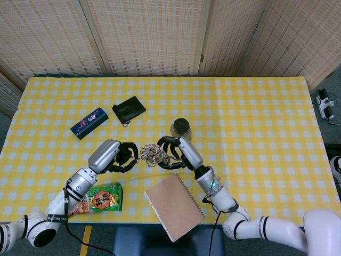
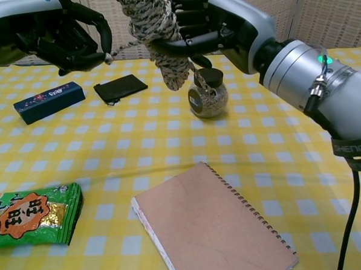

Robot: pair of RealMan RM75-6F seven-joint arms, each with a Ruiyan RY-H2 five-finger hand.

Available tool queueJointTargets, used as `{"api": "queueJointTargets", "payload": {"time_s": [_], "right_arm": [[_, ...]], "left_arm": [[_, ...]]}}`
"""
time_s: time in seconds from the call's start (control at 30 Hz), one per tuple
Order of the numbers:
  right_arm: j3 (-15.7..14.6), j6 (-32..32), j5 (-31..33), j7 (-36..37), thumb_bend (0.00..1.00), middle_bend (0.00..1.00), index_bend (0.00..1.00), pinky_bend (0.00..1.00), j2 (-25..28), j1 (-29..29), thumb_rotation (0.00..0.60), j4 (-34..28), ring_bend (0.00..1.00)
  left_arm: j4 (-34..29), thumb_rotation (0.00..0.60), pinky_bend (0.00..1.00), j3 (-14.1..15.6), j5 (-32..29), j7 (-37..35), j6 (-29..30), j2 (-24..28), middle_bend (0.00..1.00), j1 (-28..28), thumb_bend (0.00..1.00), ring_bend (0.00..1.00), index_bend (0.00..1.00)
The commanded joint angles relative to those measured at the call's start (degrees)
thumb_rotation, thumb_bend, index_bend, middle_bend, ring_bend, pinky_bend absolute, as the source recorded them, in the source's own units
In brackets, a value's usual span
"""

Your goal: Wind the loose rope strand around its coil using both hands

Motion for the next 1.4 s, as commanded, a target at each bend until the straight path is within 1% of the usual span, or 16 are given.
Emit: {"api": "queueJointTargets", "payload": {"time_s": [0.03,0.2,0.4,0.43,0.5,0.53,0.57,0.63,0.7,0.8,0.93,1.1,1.27,1.4], "right_arm": [[-1.3,0.5,-1.6,-2.1,0.67,0.83,0.96,0.85,1.2,0.2,0.600,0.2,0.89],[-3.0,0.6,-3.7,-4.9,0.67,0.83,0.96,0.85,3.2,0.9,0.600,0.2,0.89],[-4.3,0.5,-5.2,-7.7,0.67,0.83,0.96,0.85,4.9,1.8,0.600,0.0,0.89],[-4.5,0.4,-5.2,-8.2,0.67,0.83,0.96,0.85,5.2,1.9,0.600,0.0,0.89],[-4.5,0.2,-4.6,-8.6,0.67,0.83,0.96,0.85,5.4,2.1,0.600,-0.5,0.89],[-4.5,0.0,-4.3,-8.7,0.67,0.83,0.96,0.85,5.6,2.2,0.600,-0.8,0.88],[-4.4,-0.1,-4.0,-8.9,0.67,0.83,0.96,0.85,5.7,2.3,0.600,-1.0,0.88],[-4.2,-0.3,-3.2,-9.7,0.67,0.83,0.96,0.85,5.9,2.4,0.600,-1.3,0.88],[-4.0,-0.8,-2.0,-10.5,0.67,0.83,0.96,0.85,6.1,2.5,0.600,-1.7,0.88],[-3.7,-1.6,-0.1,-12.0,0.67,0.83,0.96,0.85,6.3,2.6,0.600,-2.5,0.88],[-3.4,-2.4,2.2,-13.6,0.67,0.83,0.96,0.85,7.0,2.5,0.600,-4.1,0.88],[-3.1,-3.3,4.1,-16.3,0.67,0.83,0.96,0.85,8.9,2.3,0.600,-6.9,0.87],[-2.8,-4.6,6.4,-20.4,0.67,0.83,0.96,0.85,11.9,2.3,0.600,-10.3,0.87],[-2.4,-5.1,8.5,-23.6,0.67,0.83,0.96,0.85,13.7,2.1,0.600,-12.4,0.87]], "left_arm": [[0.2,0.600,0.78,-0.1,0.1,0.7,-0.2,0.4,0.91,-0.1,0.59,0.83,0.68],[0.8,0.600,0.78,-0.1,0.7,3.6,-1.2,1.4,0.91,-0.8,0.58,0.83,0.68],[1.0,0.600,0.78,-0.5,0.1,6.3,-1.4,1.3,0.91,-1.1,0.59,0.82,0.67],[1.1,0.600,0.78,-0.5,-0.2,6.8,-1.5,1.3,0.91,-1.2,0.59,0.82,0.66],[0.9,0.600,0.78,-0.3,-0.9,7.8,-2.4,1.6,0.90,-1.4,0.58,0.79,0.61],[0.8,0.600,0.78,-0.2,-1.2,8.3,-2.9,1.8,0.86,-1.6,0.58,0.76,0.55],[0.7,0.600,0.77,-0.2,-1.6,8.8,-3.3,1.9,0.79,-1.7,0.55,0.70,0.46],[1.0,0.600,0.74,0.0,-2.1,10.4,-3.5,1.7,0.62,-1.8,0.49,0.57,0.33],[1.7,0.600,0.70,0.1,-2.5,12.1,-3.1,1.0,0.51,-1.7,0.45,0.48,0.25],[3.3,0.600,0.60,0.4,-3.3,14.6,-2.1,-0.4,0.41,-1.4,0.43,0.38,0.19],[6.5,0.600,0.49,1.1,-3.9,17.7,0.1,-2.3,0.34,-0.2,0.43,0.30,0.17],[11.9,0.600,0.43,2.2,-4.6,23.9,6.0,-5.1,0.32,3.0,0.43,0.29,0.17],[15.5,0.600,0.37,3.6,-5.0,24.6,10.1,-6.0,0.32,6.8,0.43,0.28,0.19],[19.0,0.600,0.35,4.9,-4.6,24.5,13.0,-6.2,0.32,9.9,0.43,0.28,0.21]]}}
